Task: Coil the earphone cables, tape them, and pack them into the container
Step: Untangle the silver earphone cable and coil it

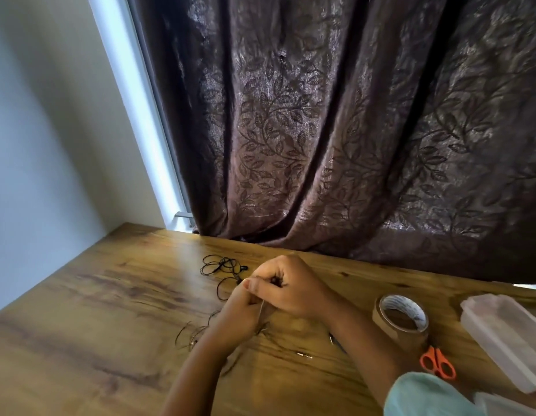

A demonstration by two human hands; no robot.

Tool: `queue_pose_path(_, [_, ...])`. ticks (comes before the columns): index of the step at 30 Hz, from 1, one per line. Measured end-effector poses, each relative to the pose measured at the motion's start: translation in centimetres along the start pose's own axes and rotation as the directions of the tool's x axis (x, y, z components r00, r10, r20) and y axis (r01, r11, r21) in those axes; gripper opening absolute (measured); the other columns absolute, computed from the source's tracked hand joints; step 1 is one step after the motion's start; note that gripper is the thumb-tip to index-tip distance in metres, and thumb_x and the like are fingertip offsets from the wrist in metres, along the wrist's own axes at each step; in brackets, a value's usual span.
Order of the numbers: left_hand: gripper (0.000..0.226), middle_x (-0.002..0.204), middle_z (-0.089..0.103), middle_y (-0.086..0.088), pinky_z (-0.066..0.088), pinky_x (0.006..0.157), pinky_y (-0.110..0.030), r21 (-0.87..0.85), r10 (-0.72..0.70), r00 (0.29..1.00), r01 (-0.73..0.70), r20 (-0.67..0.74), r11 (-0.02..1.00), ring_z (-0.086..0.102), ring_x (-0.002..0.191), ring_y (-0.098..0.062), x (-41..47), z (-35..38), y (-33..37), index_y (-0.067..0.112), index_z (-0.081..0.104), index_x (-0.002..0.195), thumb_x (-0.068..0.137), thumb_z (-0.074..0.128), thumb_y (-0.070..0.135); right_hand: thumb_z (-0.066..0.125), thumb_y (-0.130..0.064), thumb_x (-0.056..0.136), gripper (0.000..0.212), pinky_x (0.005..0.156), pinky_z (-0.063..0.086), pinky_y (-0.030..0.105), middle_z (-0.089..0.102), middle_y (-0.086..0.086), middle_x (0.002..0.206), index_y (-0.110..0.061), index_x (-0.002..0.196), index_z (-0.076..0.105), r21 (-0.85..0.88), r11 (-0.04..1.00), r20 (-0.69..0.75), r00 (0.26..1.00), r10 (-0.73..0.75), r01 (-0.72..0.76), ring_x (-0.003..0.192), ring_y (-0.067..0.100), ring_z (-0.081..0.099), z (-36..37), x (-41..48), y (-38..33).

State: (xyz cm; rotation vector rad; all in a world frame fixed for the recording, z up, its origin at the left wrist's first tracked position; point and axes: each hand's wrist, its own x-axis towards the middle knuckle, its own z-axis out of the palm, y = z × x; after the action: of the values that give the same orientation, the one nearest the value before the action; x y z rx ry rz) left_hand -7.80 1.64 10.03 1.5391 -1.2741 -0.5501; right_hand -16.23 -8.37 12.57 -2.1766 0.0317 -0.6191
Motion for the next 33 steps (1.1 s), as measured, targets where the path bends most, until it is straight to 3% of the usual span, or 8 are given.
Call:
queue_pose_path(6, [0.025,0.102,0.06,0.002,0.053,0.085,-0.029,-0.009,-0.029,0.998,0.029,0.051,1.0,0.06,0.096,-0.003,-0.5,0.8,-1.0,0.022,0.055,0.111,0.086,0.059,0.027,0.055,-0.017,0.089,0.044,0.044,0.028,0.029,0.036,0.013,0.048,0.008,0.054,0.043,0.194,0.981,-0.089,0.996,0.006,0.011,0.045,0.014,0.035,-0.7,-0.6,-0.4])
queue_pose_path(9, [0.042,0.1,0.06,0.006,0.049,0.078,-0.016,-0.183,-0.088,0.983,0.118,0.161,0.976,0.06,0.089,0.003,-0.5,1.8,-0.2,0.02,0.044,0.126,0.09,0.057,0.004,0.054,-0.013,0.089,0.043,0.042,0.028,0.029,0.033,0.008,0.048,0.003,0.052,0.039,0.265,0.964,-0.105,0.994,0.032,-0.004,0.043,0.012,0.033,-1.1,-0.6,-0.5])
queue_pose_path(11, [0.028,0.088,0.064,0.008,0.049,0.069,-0.017,-0.202,-0.111,0.981,0.142,0.16,0.969,0.062,0.08,-0.001,-0.5,2.4,-0.1,0.02,0.055,0.109,0.09,0.052,-0.001,0.053,-0.002,0.091,0.044,0.044,0.027,0.017,0.03,-0.002,0.047,0.0,0.05,0.036,0.286,0.958,-0.115,0.993,0.034,0.001,0.042,0.002,0.03,-0.8,-0.7,-0.6])
queue_pose_path(14, [0.021,0.075,0.065,0.006,0.047,0.06,-0.022,-0.162,-0.19,0.981,0.195,0.048,0.967,0.06,0.069,-0.007,-0.5,2.1,-0.7,0.016,0.061,0.087,0.094,0.047,0.003,0.053,-0.003,0.09,0.044,0.045,0.024,0.019,0.029,-0.003,0.047,0.0,0.049,0.035,0.308,0.951,-0.111,0.993,0.037,-0.001,0.043,0.002,0.029,-0.3,-0.8,-0.8])
queue_pose_path(21, [0.025,0.081,0.059,-0.006,0.043,0.051,-0.014,-0.139,-0.346,0.91,0.321,-0.23,0.937,0.054,0.066,-0.013,-0.5,-2.6,-5.1,0.002,0.056,0.093,0.094,0.033,-0.007,0.052,-0.005,0.088,0.047,0.048,0.021,0.014,0.022,-0.013,0.048,-0.018,0.049,0.028,0.333,0.942,-0.161,0.987,0.019,0.036,0.045,0.001,0.02,-1.0,-0.5,-1.0])
queue_pose_path(25, [0.021,0.075,0.052,-0.005,0.037,0.049,-0.019,-0.362,-0.469,0.812,0.345,-0.348,0.866,0.042,0.059,-0.013,-0.7,-6.2,-6.6,0.001,0.055,0.096,0.098,0.034,0.0,0.058,-0.011,0.085,0.048,0.049,0.024,0.02,0.025,-0.01,0.046,-0.022,0.047,0.031,0.014,0.996,-0.141,0.986,0.084,-0.083,0.044,0.003,0.027,-2.3,-0.7,2.3])
queue_pose_path(29, [0.02,0.07,0.046,-0.003,0.029,0.048,-0.018,-0.212,-0.487,0.817,0.44,-0.309,0.873,0.035,0.056,-0.011,0.0,-9.3,-8.1,0.004,0.061,0.098,0.098,0.042,0.01,0.063,-0.025,0.079,0.039,0.053,0.043,0.036,0.043,-0.005,0.047,-0.021,0.049,0.039,-0.536,0.809,-0.146,0.971,0.191,-0.24,0.048,0.007,0.044,-2.2,-1.3,6.5])
queue_pose_path(33, [0.011,0.068,0.048,0.001,0.03,0.043,-0.016,-0.02,-0.572,0.815,0.573,-0.092,0.819,0.036,0.053,-0.007,0.5,-11.5,-8.6,0.009,0.066,0.093,0.09,0.059,0.018,0.067,-0.033,0.081,0.025,0.058,0.041,0.029,0.049,-0.012,0.056,-0.031,0.064,0.049,-0.627,0.677,-0.104,0.902,0.419,-0.387,0.054,0.002,0.044,-0.6,-1.4,8.3])
